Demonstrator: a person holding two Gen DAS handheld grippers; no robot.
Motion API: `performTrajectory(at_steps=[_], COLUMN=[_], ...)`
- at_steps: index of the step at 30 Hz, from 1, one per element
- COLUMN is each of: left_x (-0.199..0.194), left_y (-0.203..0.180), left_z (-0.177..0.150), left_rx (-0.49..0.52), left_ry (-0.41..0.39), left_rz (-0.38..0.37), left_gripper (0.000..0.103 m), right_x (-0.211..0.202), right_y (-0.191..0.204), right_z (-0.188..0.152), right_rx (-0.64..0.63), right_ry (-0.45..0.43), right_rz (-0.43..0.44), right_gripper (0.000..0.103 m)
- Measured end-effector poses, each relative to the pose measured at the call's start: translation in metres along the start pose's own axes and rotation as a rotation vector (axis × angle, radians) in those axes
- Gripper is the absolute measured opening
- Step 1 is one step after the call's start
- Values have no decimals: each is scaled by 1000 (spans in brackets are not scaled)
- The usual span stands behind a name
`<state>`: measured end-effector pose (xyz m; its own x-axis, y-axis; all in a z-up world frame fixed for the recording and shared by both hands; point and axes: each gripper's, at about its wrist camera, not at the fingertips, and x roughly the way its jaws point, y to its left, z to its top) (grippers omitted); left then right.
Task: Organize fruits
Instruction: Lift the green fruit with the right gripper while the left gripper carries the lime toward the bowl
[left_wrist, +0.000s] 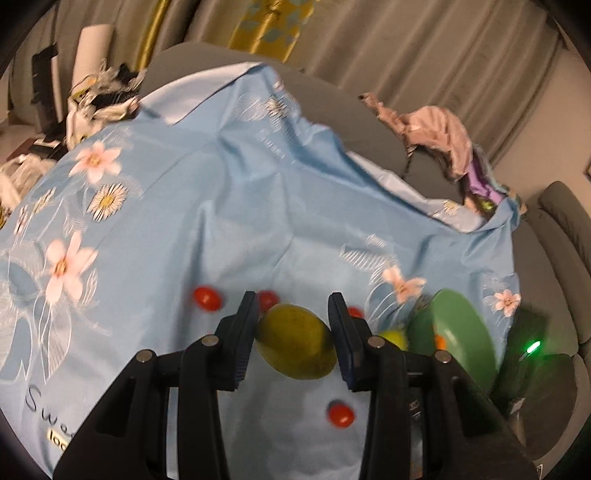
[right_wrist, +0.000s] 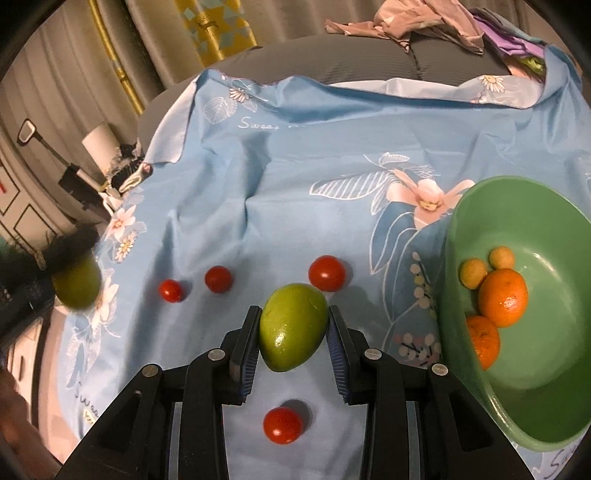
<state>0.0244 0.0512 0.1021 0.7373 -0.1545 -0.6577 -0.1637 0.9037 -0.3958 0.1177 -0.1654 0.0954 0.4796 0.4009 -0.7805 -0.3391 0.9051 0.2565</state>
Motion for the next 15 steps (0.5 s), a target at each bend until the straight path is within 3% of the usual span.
performTrajectory(at_steps=[8, 15], left_x=[6, -6], left_y=[17, 5], left_z=[-11, -15], left_rx=[-52, -29], left_ry=[5, -30], left_rz=[66, 56], left_gripper=[38, 38], right_x=[-9, -28], right_y=[-4, -12], right_z=[-2, -4], right_rx=[21, 58], right_ry=[-19, -63], right_rz=[52, 99], right_gripper=[36, 36])
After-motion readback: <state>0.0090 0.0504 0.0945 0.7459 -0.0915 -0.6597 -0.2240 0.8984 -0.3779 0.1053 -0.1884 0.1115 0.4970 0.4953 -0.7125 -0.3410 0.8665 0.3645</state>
